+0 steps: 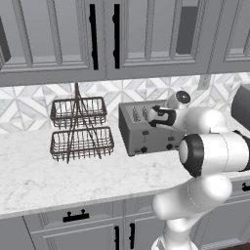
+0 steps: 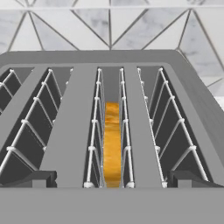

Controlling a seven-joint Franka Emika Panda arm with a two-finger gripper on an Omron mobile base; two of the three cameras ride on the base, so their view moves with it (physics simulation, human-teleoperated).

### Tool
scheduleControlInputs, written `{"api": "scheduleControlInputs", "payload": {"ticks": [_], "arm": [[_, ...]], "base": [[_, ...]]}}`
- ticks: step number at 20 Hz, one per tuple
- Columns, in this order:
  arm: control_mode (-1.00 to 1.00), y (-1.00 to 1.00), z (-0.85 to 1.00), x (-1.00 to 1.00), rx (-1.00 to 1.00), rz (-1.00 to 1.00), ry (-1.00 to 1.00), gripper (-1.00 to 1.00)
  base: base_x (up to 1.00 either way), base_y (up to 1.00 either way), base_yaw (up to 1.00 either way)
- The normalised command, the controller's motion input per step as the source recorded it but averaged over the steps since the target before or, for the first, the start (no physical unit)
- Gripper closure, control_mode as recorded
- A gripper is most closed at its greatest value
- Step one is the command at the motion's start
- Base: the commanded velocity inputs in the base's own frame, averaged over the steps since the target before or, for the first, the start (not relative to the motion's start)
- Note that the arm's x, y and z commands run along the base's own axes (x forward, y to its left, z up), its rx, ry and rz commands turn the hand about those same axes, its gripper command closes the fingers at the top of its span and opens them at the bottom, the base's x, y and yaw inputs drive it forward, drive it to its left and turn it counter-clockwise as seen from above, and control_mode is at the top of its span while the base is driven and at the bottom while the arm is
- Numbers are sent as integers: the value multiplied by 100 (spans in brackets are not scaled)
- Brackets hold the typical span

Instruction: Start the toaster. Once the lever pops up, take the bread to the plate on the dining counter.

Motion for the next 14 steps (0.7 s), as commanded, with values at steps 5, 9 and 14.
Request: {"api": "scheduleControlInputs", "payload": {"ticks": [5,9,14], "arm": [[-100,0,0,0,0,0,0,-100],[-100,0,0,0,0,0,0,-100],[-100,0,0,0,0,0,0,-100]], "base": [[0,0,0],[0,0,0],[0,0,0]]}}
